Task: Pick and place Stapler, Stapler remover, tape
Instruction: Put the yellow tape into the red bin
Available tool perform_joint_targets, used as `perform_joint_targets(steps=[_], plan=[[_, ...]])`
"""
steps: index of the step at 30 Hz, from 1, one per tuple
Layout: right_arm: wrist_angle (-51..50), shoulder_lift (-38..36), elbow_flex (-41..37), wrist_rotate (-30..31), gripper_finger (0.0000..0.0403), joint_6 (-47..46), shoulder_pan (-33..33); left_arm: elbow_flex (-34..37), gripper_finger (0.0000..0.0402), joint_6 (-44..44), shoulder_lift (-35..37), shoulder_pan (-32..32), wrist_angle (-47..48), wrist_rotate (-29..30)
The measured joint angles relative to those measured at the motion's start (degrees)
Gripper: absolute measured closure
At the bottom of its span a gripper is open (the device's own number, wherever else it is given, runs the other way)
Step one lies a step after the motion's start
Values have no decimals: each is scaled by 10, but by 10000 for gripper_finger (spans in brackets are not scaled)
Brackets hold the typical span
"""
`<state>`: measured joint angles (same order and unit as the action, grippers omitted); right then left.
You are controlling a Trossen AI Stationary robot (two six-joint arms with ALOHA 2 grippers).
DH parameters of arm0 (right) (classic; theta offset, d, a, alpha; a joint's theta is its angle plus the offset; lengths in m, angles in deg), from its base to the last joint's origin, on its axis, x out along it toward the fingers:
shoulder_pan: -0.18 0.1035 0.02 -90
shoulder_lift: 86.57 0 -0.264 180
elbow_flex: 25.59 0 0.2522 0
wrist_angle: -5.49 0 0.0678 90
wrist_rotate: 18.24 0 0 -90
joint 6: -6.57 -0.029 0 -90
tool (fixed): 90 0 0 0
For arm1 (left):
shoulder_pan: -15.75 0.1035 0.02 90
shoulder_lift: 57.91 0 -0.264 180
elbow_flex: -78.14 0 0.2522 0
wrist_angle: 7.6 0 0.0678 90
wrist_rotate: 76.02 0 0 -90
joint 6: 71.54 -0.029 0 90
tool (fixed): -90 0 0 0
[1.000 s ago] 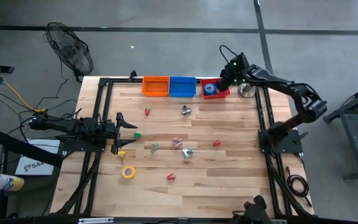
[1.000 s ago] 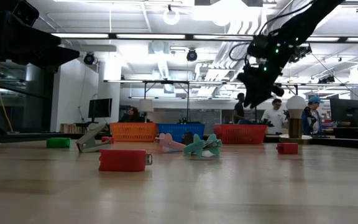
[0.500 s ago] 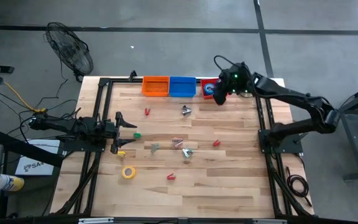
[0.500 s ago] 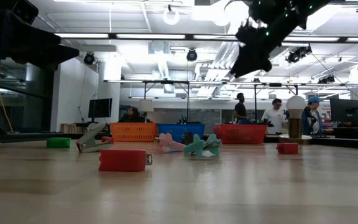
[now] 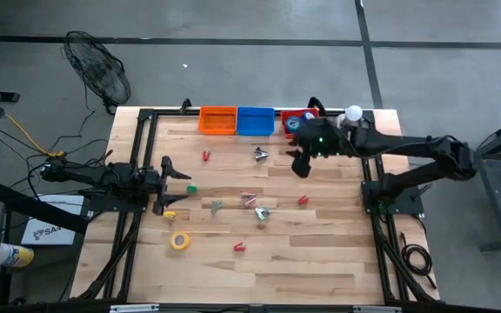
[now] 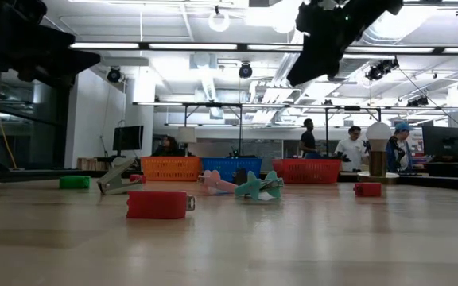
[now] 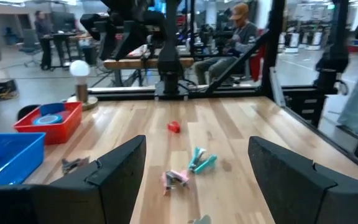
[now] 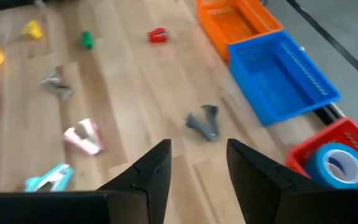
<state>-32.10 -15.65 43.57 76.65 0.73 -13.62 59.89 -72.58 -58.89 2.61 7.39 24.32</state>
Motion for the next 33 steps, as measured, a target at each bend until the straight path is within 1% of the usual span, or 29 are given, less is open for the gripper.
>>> perform_joint_targets(steps=[2,8,11,14,17,19,21,23,25,27,29,33], plan=[[0,0,0,9,257,-2,22,0,121,1,0,0,-9,-16],[0,0,0,45,256,-3,76,0,121,14,0,0,-38,-119],[1,0,0,61,256,-3,93,-1,121,33,0,0,-41,-135],[7,0,0,62,256,-3,107,-1,121,63,0,0,-28,-122],[12,0,-1,62,256,-3,122,-3,121,117,0,0,-5,-51],[17,0,-1,62,256,-2,131,-22,121,143,-1,0,52,-21],[20,0,-1,65,256,-2,139,-46,121,193,-15,0,117,3],[24,0,-1,76,256,-1,148,-70,121,250,-38,0,179,24],[25,0,-1,88,256,-1,156,-96,121,306,-72,0,229,33],[24,0,-1,96,256,-1,163,-124,121,351,-117,0,268,23],[24,0,-1,98,256,-1,170,-150,121,394,-169,0,312,-6],[22,0,-1,99,256,2,180,-205,122,443,-292,0,356,-98]])
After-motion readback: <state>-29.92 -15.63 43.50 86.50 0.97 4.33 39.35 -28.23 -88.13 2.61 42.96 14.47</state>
